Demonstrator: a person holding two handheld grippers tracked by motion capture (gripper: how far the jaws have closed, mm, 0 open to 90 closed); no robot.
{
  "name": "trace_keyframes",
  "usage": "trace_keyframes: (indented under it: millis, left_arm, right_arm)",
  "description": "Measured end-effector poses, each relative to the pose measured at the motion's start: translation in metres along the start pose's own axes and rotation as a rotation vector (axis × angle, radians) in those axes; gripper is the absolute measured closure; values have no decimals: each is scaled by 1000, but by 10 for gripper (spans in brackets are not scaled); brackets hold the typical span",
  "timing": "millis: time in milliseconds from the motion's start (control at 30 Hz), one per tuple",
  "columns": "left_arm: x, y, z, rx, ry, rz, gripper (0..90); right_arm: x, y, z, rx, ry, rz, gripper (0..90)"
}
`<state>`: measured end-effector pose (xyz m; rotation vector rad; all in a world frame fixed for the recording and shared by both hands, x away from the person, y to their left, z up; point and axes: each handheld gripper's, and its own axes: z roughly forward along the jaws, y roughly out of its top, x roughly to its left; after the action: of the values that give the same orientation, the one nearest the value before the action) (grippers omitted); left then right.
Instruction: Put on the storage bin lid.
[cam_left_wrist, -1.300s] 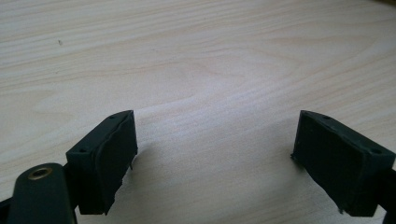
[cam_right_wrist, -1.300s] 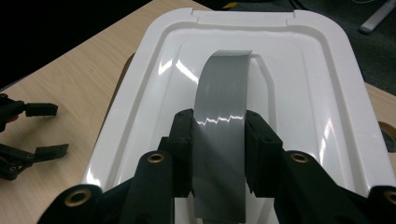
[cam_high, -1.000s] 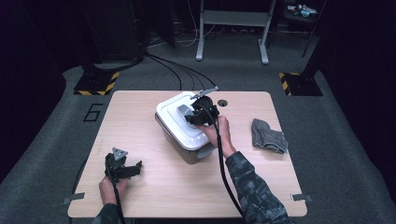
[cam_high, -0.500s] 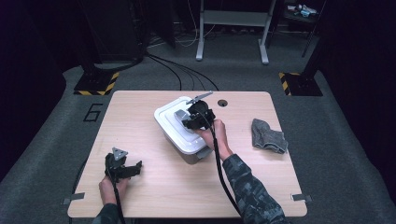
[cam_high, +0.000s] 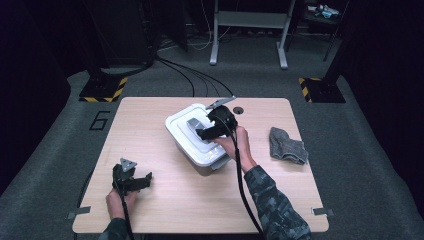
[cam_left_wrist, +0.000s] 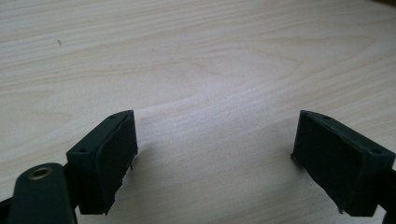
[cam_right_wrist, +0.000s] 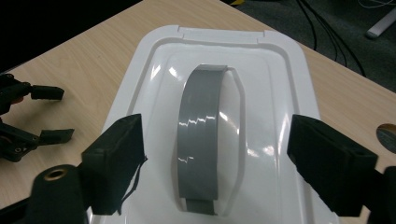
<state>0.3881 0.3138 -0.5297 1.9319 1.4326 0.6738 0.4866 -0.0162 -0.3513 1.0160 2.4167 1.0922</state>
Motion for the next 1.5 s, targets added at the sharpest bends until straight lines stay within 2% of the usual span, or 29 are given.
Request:
trace_keyframes:
  millis: [67,200,367,467,533,700,933,1167,1300,1500]
  left_arm:
    - [0,0,0,-5,2,0,135]
    - [0,0,0,-6,2,-1,136]
    - [0,0,0,-7,2,-1,136]
    - [0,0,0,-7,2,-2,136]
    - [0,0,0,-5,2,0,136]
    - [0,0,0,-5,3,1,136]
    - [0,0,0,-6,6,1,136]
    - [0,0,0,-5,6,2,136]
    - [-1,0,0,-7,6,-1,136]
    - [0,0,0,-4,6,3,136]
  right_arm:
    - [-2,-1,-6,-20,-3,-20,144]
    - [-4,-3,-22,-31,-14,-10,125]
    - [-8,-10,-39,-49,-33,-41,88]
    - [-11,-17,-48,-55,-44,-37,73]
    - [-15,-24,-54,-65,-58,-59,62]
    - [-21,-41,-66,-68,-89,-40,53]
    - [-33,-74,-80,-66,-139,-16,50]
    - [-44,-112,-87,-70,-188,31,47]
    - [-50,-138,-85,-55,-211,51,31]
    - [-56,-184,-70,7,-247,84,28]
